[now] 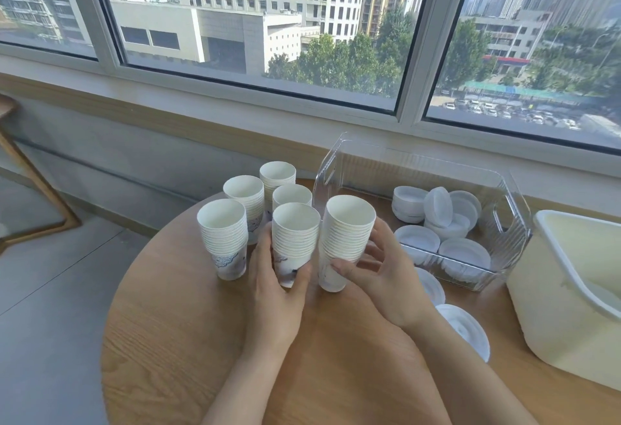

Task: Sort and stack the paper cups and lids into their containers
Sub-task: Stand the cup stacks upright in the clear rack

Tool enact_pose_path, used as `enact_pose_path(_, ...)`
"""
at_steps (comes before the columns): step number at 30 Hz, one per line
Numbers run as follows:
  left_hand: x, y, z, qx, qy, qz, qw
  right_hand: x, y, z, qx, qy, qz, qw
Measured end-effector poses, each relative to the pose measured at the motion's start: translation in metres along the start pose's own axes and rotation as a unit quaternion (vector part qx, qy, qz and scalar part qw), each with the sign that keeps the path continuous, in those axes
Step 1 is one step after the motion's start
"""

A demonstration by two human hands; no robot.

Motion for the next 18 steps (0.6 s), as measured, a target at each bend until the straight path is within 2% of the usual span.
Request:
enact_pose_path(4, 0.001, -0.004, 0.013, -0.001, -0.027, 0.005, 1.0, 0.015, 0.03, -0.016, 0.012, 0.006, 0.042, 0.999)
enact_pose_path(11, 0.005, -0.039, 0.026, 0.008, -0.04, -0.034, 0.999, 0.072, 0.072, -0.01, 0.004, -0.012, 0.141, 0.99)
enact_pose_path(18, 0.019, -0.061, 0.014, 0.006, -0.043, -0.024, 0.999, 0.13, 0.055, 0.034, -0.067, -0.054, 0.125, 0.988)
Point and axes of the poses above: each hand's wrist, its own x-axis towards the middle knuckle, its own y-axis out of the back of the hand, z = x × y, the point moved 8 cm from there along x, towards the middle knuckle, and after that the axes turned 12 degrees about z, right-handed, at the moved point
